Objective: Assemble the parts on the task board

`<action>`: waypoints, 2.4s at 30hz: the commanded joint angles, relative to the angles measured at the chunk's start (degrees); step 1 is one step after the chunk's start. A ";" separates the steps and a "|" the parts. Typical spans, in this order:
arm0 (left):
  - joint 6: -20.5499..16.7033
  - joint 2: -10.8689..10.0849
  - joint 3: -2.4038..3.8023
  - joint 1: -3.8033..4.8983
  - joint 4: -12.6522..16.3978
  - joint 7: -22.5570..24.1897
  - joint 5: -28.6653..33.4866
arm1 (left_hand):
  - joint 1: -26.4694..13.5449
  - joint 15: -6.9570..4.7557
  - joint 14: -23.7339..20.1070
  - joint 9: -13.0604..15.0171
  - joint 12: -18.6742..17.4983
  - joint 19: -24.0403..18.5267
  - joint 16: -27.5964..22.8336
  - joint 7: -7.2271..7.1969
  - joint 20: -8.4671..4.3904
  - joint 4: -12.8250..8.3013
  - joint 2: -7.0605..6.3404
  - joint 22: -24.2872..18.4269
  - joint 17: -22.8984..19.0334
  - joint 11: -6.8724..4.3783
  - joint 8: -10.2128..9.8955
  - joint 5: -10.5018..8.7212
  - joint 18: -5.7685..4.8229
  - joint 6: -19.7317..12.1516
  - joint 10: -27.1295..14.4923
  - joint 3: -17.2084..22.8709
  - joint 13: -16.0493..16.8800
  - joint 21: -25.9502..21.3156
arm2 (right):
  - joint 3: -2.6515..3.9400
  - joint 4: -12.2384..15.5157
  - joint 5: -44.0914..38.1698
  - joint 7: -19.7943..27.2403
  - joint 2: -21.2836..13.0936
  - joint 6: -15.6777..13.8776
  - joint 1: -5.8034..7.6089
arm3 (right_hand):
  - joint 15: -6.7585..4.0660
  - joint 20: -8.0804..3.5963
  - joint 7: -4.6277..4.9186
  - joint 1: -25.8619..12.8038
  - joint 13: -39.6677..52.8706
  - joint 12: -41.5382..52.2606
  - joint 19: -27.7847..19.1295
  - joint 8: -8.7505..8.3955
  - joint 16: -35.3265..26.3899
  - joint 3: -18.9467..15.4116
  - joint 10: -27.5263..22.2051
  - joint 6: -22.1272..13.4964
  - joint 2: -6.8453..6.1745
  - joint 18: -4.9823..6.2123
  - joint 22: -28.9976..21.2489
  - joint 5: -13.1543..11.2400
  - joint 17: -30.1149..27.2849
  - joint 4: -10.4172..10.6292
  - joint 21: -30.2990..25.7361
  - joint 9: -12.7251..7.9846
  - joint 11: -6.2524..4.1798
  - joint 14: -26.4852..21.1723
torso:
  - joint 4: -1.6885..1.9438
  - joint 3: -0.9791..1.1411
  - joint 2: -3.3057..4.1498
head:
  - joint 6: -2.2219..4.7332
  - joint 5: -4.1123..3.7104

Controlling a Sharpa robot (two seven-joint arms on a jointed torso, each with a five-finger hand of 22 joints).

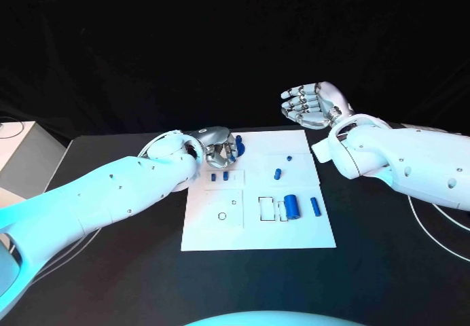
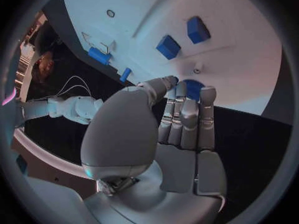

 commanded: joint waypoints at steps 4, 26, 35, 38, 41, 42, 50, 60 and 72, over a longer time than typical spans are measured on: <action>1.04 -2.12 1.05 0.06 1.97 -0.13 2.50 | -0.63 -0.06 0.33 0.06 -0.48 0.42 0.28 0.14 0.20 -0.29 0.01 0.07 0.02 0.08 -0.38 -0.03 -0.57 0.30 0.56 0.06 -0.08 0.35 | 0.00 -0.02 -0.09 0.26 -0.16 0.90 -0.04 | 0.01 0.11 2.83 -0.66 -0.08 -0.37 0.28 -0.22 -0.37 -0.25 -0.08 0.35 -0.10 0.66 -0.18 0.37 -0.10 -0.12 -0.16 -0.11 0.38 0.20 | 0.21 -0.01 -0.20 | 0.02 0.15; 4.50 -4.18 1.25 0.01 1.54 -0.92 1.51 | -1.31 0.04 0.00 0.08 -1.41 -0.20 0.15 0.16 0.32 -0.06 -0.10 -0.46 -0.61 0.16 -0.71 -0.01 -0.46 0.38 0.84 0.04 -0.14 -0.23 | -0.04 0.25 -0.08 0.17 -0.42 0.88 -0.06 | 0.02 0.12 2.83 -0.68 -0.08 -0.41 0.25 -0.23 -0.44 -0.27 -0.10 0.35 -0.12 0.66 -0.32 0.38 -0.17 -0.16 -0.17 -0.14 0.39 0.19 | 0.16 0.01 -0.09 | -0.34 0.26; 4.47 -3.41 0.87 -0.25 0.73 -0.58 1.76 | -1.36 0.03 -0.01 0.11 -1.63 -0.11 0.16 0.12 0.35 -0.05 -0.02 -0.37 -0.64 0.11 -0.77 0.02 -0.48 0.47 1.01 0.11 -0.13 -0.21 | -0.04 0.29 -0.08 0.18 -0.30 0.92 -0.06 | 0.03 0.14 2.83 -0.69 -0.07 -0.45 0.22 -0.24 -0.50 -0.29 -0.12 0.35 -0.12 0.66 -0.48 0.40 -0.24 -0.20 -0.17 -0.17 0.40 0.18 | 0.08 0.01 -0.10 | -0.53 0.23; 4.60 -3.21 0.72 -0.33 0.55 -0.53 1.84 | -1.36 0.03 -0.01 0.11 -1.63 -0.11 0.16 0.12 0.35 -0.05 -0.02 -0.37 -0.64 0.11 -0.77 0.02 -0.48 0.47 1.01 0.11 -0.13 -0.21 | -0.04 0.29 -0.08 0.18 -0.29 0.92 -0.06 | 0.03 0.14 2.83 -0.69 -0.07 -0.45 0.22 -0.24 -0.50 -0.29 -0.12 0.35 -0.12 0.66 -0.48 0.40 -0.24 -0.20 -0.17 -0.17 0.40 0.18 | 0.10 0.00 -0.08 | -0.55 0.16; 4.64 -3.03 0.57 -0.42 0.33 -0.48 1.88 | -1.38 0.03 -0.03 0.11 -1.67 -0.19 0.16 0.12 0.35 -0.05 -0.02 -0.45 -0.67 0.11 -0.78 0.01 -0.46 0.49 1.03 0.11 -0.13 -0.28 | -0.04 0.31 -0.08 0.19 -0.28 0.93 -0.06 | 0.03 0.14 2.83 -0.69 -0.07 -0.45 0.22 -0.24 -0.50 -0.29 -0.12 0.35 -0.12 0.66 -0.48 0.40 -0.24 -0.20 -0.17 -0.17 0.40 0.18 | 0.13 -0.06 -0.07 | -0.60 0.14; 4.61 -2.97 0.53 -0.46 0.27 -0.46 1.88 | -1.38 0.03 -0.03 0.11 -1.67 -0.19 0.16 0.12 0.35 -0.05 -0.02 -0.45 -0.67 0.11 -0.78 0.01 -0.46 0.49 1.03 0.11 -0.13 -0.28 | -0.04 0.31 -0.08 0.19 -0.28 0.93 -0.06 | 0.03 0.14 2.83 -0.69 -0.07 -0.45 0.22 -0.24 -0.50 -0.29 -0.12 0.35 -0.12 0.66 -0.48 0.40 -0.24 -0.20 -0.17 -0.17 0.40 0.18 | 0.14 -0.08 -0.07 | -0.60 0.14; 4.47 -2.52 0.37 -0.72 -0.19 -0.34 1.45 | -1.39 0.03 -0.02 0.11 -1.73 -0.21 0.17 0.12 0.35 -0.06 -0.02 -0.47 -0.66 0.11 -0.80 0.01 -0.45 0.50 1.05 0.12 -0.13 -0.30 | -0.04 0.36 -0.08 0.21 -0.22 0.97 -0.06 | 0.03 0.14 2.83 -0.69 -0.07 -0.45 0.22 -0.24 -0.50 -0.29 -0.12 0.35 -0.12 0.66 -0.48 0.40 -0.24 -0.20 -0.17 -0.17 0.40 0.18 | 0.12 -0.02 -0.10 | -0.61 0.06; 4.27 -2.04 0.34 -0.86 -0.94 -0.48 0.70 | -1.31 0.01 -0.12 0.12 -1.89 -0.34 0.13 0.10 0.35 -0.15 -0.01 -0.59 -0.85 0.10 -0.85 0.01 -0.41 0.52 1.11 0.18 -0.13 -0.42 | -0.04 0.45 -0.18 0.31 -0.16 1.01 -0.06 | 0.04 0.15 2.84 -0.69 -0.07 -0.49 0.19 -0.25 -0.57 -0.28 -0.12 0.36 -0.10 0.67 -0.68 0.43 -0.33 -0.25 -0.16 -0.21 0.40 0.19 | 0.17 -0.01 -0.11 | -0.63 -0.05; 3.88 -1.64 0.32 -0.92 -1.25 -0.68 -0.34 | -1.18 0.01 -0.26 0.12 -2.08 -0.42 0.08 0.14 0.35 -0.31 -0.02 -0.66 -1.08 0.11 -0.95 0.02 -0.38 0.51 1.17 0.27 -0.12 -0.50 | -0.04 0.48 -0.23 0.26 -0.16 1.10 -0.06 | 0.07 0.18 2.85 -0.71 -0.07 -0.54 0.14 -0.26 -0.65 -0.31 -0.16 0.35 -0.11 0.66 -0.84 0.43 -0.41 -0.29 -0.17 -0.25 0.42 0.16 | 0.14 -0.01 -0.10 | -0.52 -0.12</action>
